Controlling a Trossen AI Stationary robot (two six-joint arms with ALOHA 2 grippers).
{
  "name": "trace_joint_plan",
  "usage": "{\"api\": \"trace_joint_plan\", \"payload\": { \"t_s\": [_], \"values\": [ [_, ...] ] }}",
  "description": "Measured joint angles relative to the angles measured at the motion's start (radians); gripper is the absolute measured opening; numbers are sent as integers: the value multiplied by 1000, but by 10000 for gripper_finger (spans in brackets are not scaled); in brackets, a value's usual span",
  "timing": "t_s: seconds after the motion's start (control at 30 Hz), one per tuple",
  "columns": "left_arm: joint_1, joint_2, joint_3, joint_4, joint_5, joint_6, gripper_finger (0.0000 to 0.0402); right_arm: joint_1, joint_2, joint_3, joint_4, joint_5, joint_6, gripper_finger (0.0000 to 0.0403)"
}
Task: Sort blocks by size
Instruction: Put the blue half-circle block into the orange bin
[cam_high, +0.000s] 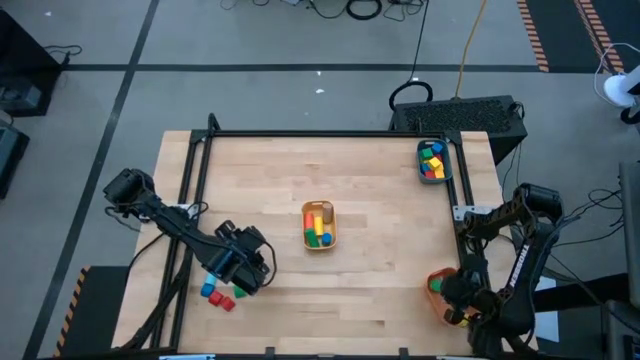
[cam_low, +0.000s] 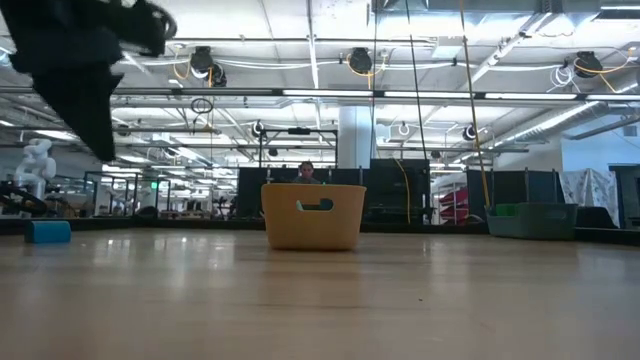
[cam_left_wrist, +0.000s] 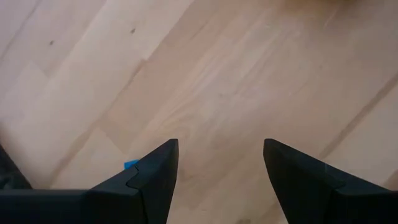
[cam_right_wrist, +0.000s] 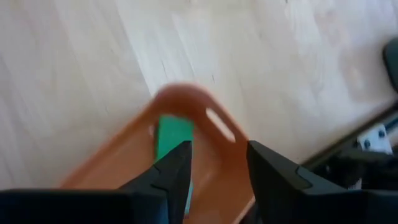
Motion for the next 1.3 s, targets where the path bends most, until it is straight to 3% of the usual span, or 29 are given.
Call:
{"api": "trace_joint_plan", "payload": {
  "t_s": [0.3, 0.43, 0.7, 0.8, 1.07, 1.3],
  "values": [
    [20, 0, -162, -53, 99, -64, 238, -1, 0, 0, 15, 117, -2, 137],
    [33, 1, -206, -100, 156, 231, 238, -1, 0, 0, 14, 117, -2, 137],
    [47, 1, -210, -125, 146, 871, 238, -23, 0, 0, 37, 120, -15, 137],
    [64, 1, -210, -116, 140, 1046, 238, -28, 0, 0, 52, 121, -49, 137],
    [150, 1, -210, 34, 203, 1274, 238, -27, 0, 0, 69, 170, -66, 137],
    [218, 1, -210, 34, 251, 1376, 238, -27, 0, 0, 79, 170, -74, 137]
  ]
}}
